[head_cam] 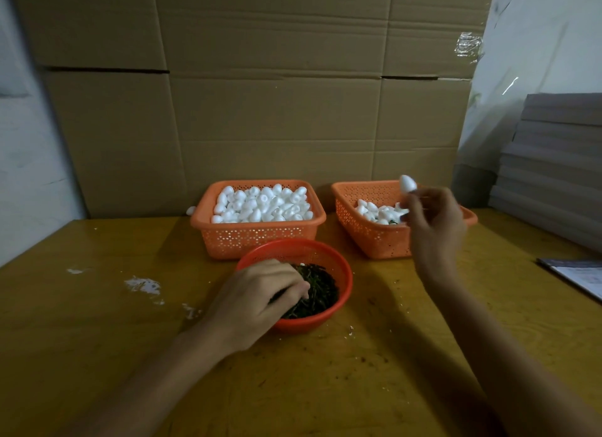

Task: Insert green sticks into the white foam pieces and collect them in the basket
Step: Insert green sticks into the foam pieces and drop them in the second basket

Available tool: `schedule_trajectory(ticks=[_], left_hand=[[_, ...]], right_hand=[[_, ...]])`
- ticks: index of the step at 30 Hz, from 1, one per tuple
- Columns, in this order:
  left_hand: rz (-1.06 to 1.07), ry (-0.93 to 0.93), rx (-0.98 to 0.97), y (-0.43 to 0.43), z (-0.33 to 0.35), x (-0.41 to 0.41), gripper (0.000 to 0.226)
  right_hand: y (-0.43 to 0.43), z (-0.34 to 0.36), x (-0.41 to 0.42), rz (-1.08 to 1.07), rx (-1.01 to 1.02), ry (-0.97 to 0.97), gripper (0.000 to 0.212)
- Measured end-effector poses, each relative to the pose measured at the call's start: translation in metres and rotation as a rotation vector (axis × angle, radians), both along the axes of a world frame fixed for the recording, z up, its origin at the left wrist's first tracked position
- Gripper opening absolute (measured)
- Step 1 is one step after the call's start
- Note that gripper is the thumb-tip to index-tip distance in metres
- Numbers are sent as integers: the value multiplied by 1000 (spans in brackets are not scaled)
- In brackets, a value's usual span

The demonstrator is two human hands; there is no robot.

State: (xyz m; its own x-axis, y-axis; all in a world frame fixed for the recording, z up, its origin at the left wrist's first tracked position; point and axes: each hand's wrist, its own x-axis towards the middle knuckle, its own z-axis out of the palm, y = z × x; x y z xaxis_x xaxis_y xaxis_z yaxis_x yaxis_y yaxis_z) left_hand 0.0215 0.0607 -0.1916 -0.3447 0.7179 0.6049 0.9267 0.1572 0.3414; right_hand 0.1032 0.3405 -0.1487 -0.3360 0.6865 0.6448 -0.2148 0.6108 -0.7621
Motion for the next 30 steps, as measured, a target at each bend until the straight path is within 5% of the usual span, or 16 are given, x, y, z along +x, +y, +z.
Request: schedule_trajectory(ticks=[8, 12, 14, 20, 22, 24, 27, 30], left_hand=[[-22, 9, -107, -4, 3, 1, 69], [-21, 1, -121, -3, 3, 1, 73], [-19, 3, -133, -3, 3, 1, 72], [-15, 31, -150, -3, 3, 1, 51], [-19, 36, -154, -3, 2, 0, 44], [-14, 31, -141, -4, 1, -1, 32], [-5, 20, -108, -5, 0, -2, 12], [-2, 48, -74, -4, 3, -2, 5]], right_hand=[[42, 6, 5, -412, 150, 119, 19], [54, -7, -1, -327, 445, -648, 31], [49, -12, 0, -325, 400, -795, 38], [-9, -10, -9, -293, 624, -409, 20], [-37, -5, -9, -166, 724, -307, 14], [-63, -3, -7, 185, 761, -321, 12], [-86, -12, -7, 586, 835, -676, 17], [-91, -16, -9, 586, 853, -905, 25]])
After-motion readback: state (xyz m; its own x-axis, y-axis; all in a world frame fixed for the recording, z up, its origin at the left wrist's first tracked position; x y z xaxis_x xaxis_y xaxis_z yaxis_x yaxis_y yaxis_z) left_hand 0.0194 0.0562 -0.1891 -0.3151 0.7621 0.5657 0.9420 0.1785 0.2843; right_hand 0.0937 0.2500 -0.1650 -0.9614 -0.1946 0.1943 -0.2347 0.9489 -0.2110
